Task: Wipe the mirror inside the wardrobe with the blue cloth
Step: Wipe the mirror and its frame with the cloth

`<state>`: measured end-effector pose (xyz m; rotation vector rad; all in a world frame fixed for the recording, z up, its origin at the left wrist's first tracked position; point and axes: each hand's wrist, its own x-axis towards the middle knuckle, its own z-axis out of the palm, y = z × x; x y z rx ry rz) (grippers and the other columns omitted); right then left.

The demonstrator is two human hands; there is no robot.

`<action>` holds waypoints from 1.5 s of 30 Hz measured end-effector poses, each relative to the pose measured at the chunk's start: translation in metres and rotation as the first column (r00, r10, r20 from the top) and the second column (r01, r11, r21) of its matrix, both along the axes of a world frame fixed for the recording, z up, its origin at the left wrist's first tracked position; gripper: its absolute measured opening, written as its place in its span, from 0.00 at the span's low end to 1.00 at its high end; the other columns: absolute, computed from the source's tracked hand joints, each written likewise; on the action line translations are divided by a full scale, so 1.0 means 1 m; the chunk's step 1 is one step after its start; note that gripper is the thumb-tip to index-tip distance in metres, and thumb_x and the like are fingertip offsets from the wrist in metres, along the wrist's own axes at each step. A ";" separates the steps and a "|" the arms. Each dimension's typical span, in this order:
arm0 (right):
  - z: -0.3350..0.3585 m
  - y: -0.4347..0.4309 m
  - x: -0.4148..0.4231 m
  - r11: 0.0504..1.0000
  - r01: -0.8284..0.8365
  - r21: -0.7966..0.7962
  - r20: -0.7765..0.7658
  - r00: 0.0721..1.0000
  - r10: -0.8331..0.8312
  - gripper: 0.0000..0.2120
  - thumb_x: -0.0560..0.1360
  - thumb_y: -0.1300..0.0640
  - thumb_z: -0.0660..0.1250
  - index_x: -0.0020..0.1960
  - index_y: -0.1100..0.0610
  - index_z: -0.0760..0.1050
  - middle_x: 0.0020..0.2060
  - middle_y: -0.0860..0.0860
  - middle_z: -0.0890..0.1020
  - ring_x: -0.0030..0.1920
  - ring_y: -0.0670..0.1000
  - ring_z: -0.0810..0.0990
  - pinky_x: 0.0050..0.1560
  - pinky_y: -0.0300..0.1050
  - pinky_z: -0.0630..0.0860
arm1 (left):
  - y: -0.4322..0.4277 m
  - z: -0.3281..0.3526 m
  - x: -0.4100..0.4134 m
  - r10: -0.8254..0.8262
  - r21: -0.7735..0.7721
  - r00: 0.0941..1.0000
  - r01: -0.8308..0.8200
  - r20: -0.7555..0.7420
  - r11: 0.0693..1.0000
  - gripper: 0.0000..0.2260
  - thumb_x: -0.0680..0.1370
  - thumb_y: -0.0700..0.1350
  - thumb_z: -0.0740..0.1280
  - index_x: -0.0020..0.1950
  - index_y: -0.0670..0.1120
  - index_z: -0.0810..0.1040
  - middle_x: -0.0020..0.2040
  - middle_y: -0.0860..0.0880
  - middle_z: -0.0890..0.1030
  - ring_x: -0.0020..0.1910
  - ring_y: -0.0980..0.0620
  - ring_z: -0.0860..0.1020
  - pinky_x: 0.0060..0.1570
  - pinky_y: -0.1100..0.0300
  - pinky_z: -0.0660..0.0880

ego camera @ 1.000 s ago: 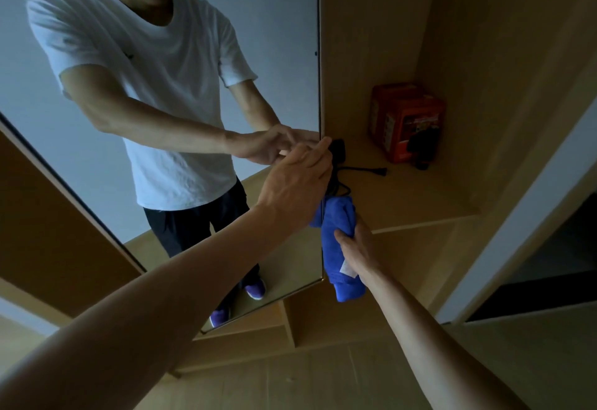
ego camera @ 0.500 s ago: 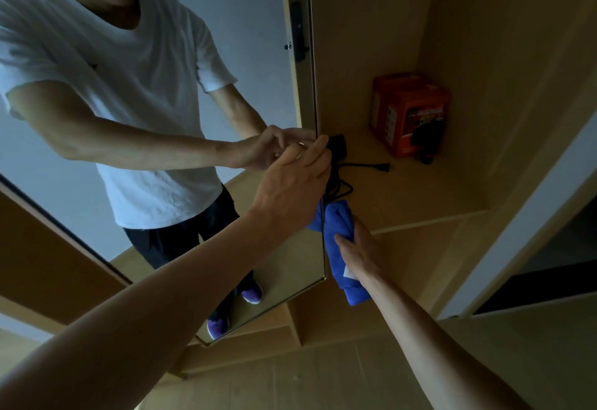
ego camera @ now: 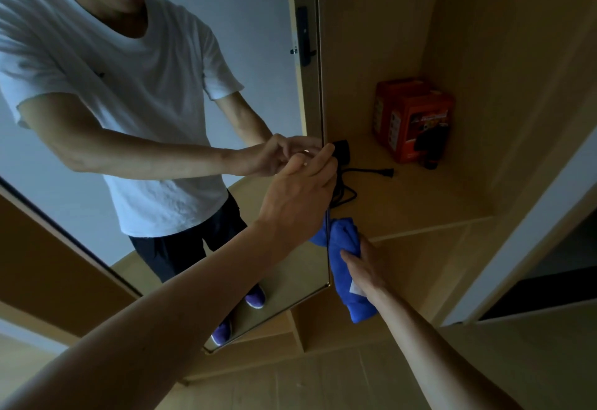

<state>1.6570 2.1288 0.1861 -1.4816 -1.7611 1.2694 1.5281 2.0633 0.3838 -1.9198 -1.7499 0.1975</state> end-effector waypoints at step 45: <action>0.113 0.007 0.011 0.995 -0.001 0.104 -0.202 0.979 0.022 0.10 0.79 0.54 0.66 0.59 0.53 0.76 0.50 0.50 0.82 0.51 0.52 0.81 0.52 0.50 0.78 | 0.011 0.067 0.007 -0.048 0.150 0.989 0.069 -0.140 0.986 0.16 0.80 0.48 0.55 0.60 0.49 0.80 0.66 0.52 0.75 0.77 0.50 0.63 0.65 0.52 0.60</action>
